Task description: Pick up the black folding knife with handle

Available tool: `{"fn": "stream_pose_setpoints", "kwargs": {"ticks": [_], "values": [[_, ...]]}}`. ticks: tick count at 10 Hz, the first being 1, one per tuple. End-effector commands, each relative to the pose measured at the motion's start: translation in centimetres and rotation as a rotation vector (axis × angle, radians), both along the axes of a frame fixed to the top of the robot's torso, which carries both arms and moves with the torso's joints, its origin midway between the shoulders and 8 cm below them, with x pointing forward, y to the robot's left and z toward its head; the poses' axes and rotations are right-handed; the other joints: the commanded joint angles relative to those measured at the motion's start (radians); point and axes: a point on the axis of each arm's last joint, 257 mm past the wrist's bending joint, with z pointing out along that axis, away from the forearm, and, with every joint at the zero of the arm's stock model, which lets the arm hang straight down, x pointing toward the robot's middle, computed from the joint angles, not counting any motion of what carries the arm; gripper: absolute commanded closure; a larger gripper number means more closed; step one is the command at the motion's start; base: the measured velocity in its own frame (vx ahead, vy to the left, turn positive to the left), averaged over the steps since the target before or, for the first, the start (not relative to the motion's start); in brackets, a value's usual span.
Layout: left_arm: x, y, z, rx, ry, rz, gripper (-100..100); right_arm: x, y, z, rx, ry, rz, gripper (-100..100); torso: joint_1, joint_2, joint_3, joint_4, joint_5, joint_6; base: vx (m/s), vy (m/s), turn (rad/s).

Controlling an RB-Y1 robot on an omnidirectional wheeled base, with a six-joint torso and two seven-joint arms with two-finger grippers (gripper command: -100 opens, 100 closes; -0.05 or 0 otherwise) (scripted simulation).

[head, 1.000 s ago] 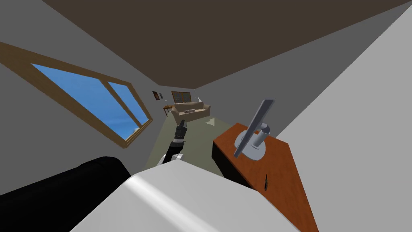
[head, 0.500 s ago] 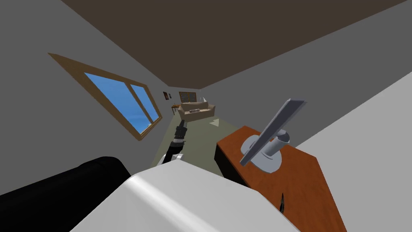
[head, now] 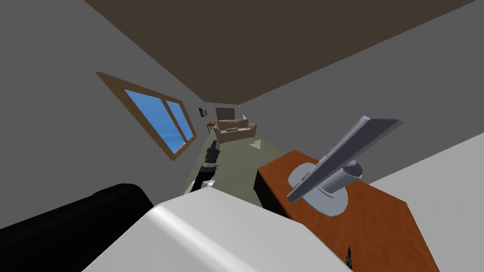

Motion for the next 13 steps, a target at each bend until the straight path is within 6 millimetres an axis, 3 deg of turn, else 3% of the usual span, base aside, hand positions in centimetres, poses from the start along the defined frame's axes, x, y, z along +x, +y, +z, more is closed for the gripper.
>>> {"fn": "stream_pose_setpoints", "kwargs": {"ticks": [1, 2, 7, 9, 13], "values": [[0.0, 0.0, 0.0, 0.0, 0.0, 0.0, 0, -1.7, -0.5, -0.9, -0.003, 0.044, -0.012, -100, 0.0, 0.0, 0.0, 0.0, 0.0, 0.0, 0.037, -0.013, 0.189], [0.0, 0.0, 0.0, 0.0, 0.0, 0.0, 0, -1.7, -0.5, -0.9, -0.003, 0.044, -0.012, -100, -0.001, 0.0, 0.0, 0.0, 0.0, 0.001, 0.022, -0.014, -0.036], [0.0, 0.0, 0.0, 0.0, 0.0, 0.0, 0, -8.3, -3.1, -3.5, -0.026, 0.218, -0.045, -100, -0.001, -0.001, -0.001, 0.0, 0.0, 0.001, 0.046, -0.014, 0.237], [0.0, 0.0, 0.0, 0.0, 0.0, 0.0, 0, -9.5, -3.2, -3.8, -0.025, 0.242, -0.057, -100, -0.002, -0.001, -0.001, 0.0, -0.001, 0.001, 0.03, -0.021, 0.052], [0.0, 0.0, 0.0, 0.0, 0.0, 0.0, 0, -14.0, -4.8, -4.9, -0.039, 0.357, -0.086, -100, -0.001, -0.001, -0.001, 0.0, 0.0, 0.001, 0.042, -0.02, 0.206]]}}
